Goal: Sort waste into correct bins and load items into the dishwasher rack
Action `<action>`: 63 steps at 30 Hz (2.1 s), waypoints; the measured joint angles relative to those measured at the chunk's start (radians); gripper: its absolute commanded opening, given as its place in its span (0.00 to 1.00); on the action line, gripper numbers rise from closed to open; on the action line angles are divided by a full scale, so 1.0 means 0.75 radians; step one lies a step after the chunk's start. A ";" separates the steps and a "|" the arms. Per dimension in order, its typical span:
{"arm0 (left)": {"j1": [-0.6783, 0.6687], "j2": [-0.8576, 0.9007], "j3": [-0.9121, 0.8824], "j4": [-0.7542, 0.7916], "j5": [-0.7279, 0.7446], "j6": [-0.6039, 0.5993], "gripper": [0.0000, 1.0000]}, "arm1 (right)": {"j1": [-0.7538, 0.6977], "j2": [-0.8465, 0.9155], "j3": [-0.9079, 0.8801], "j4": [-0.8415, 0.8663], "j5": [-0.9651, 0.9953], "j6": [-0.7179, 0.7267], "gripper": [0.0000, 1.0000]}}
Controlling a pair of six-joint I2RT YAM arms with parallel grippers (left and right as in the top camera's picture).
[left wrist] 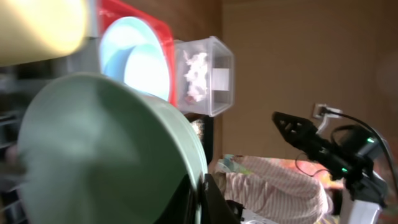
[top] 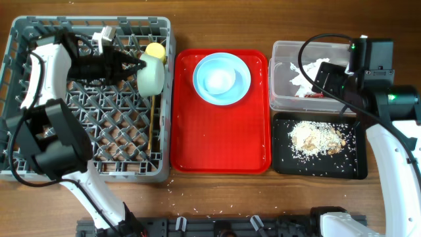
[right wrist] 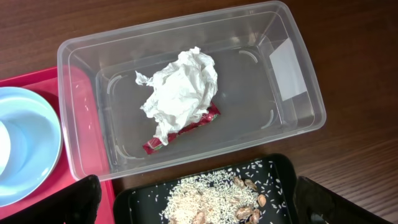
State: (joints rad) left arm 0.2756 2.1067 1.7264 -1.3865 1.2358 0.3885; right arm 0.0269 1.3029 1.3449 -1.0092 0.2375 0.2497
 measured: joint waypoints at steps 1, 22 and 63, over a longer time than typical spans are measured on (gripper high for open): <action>0.015 0.011 -0.008 0.003 -0.036 -0.001 0.04 | 0.000 0.000 0.000 -0.001 0.000 0.000 1.00; -0.179 -0.473 0.073 0.096 -1.089 -0.788 0.23 | 0.000 0.000 0.000 -0.001 0.000 0.000 1.00; -0.774 -0.093 0.001 0.360 -1.977 -1.086 0.13 | 0.000 0.000 0.000 0.000 -0.001 0.000 1.00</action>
State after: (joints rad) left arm -0.3050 2.0369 1.7267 -1.1164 -0.2466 -0.4263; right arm 0.0269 1.3029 1.3449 -1.0092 0.2371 0.2497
